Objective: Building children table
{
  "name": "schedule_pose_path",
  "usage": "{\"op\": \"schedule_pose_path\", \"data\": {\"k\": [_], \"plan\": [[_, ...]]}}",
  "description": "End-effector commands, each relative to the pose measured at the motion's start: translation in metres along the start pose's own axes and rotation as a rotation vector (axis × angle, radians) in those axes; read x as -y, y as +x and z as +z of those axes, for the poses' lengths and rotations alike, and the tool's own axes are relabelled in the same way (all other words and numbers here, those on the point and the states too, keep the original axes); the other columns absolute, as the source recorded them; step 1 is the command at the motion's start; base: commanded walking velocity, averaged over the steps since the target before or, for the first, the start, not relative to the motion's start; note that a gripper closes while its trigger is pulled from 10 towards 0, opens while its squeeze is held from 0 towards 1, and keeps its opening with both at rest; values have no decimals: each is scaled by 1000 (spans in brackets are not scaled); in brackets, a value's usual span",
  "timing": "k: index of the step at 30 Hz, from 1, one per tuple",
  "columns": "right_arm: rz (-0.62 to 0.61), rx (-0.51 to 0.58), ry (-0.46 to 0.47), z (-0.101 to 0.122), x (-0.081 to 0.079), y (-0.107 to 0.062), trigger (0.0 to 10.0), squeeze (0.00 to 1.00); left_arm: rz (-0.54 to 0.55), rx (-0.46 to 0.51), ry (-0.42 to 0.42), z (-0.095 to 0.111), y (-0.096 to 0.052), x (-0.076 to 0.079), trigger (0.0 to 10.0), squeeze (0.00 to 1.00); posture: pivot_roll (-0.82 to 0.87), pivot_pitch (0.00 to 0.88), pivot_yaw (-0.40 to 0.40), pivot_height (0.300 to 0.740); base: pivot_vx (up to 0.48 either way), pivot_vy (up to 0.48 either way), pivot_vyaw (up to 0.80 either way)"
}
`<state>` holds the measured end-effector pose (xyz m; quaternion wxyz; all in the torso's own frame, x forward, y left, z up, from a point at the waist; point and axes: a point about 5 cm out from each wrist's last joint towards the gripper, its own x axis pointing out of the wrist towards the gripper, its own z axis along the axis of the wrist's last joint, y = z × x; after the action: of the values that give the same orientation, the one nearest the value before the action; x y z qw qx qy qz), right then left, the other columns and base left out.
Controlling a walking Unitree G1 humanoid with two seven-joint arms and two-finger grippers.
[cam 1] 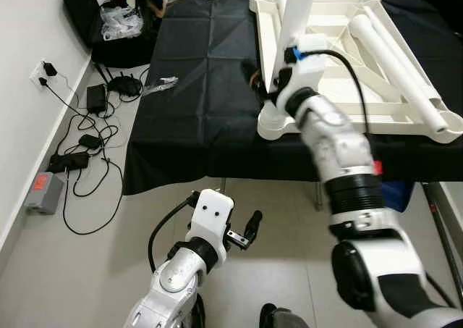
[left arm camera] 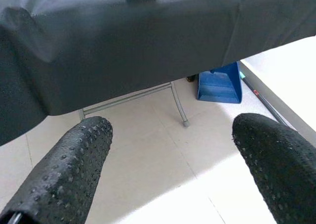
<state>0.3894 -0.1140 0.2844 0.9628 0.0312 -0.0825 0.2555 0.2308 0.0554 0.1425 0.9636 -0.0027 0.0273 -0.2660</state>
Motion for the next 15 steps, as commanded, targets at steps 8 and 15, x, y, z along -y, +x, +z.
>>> {"op": "schedule_pose_path", "data": {"k": [8,15], "plan": [[300,-12,35,9,8,-8,10000,0,4,-17,1,-3,-2,-1,10000,0,160,249,-31,740,0,0,0],[429,31,-33,24,14,-5,10000,0,5,-16,1,-3,-2,-1,10000,0,164,249,-35,740,0,0,0]]}}
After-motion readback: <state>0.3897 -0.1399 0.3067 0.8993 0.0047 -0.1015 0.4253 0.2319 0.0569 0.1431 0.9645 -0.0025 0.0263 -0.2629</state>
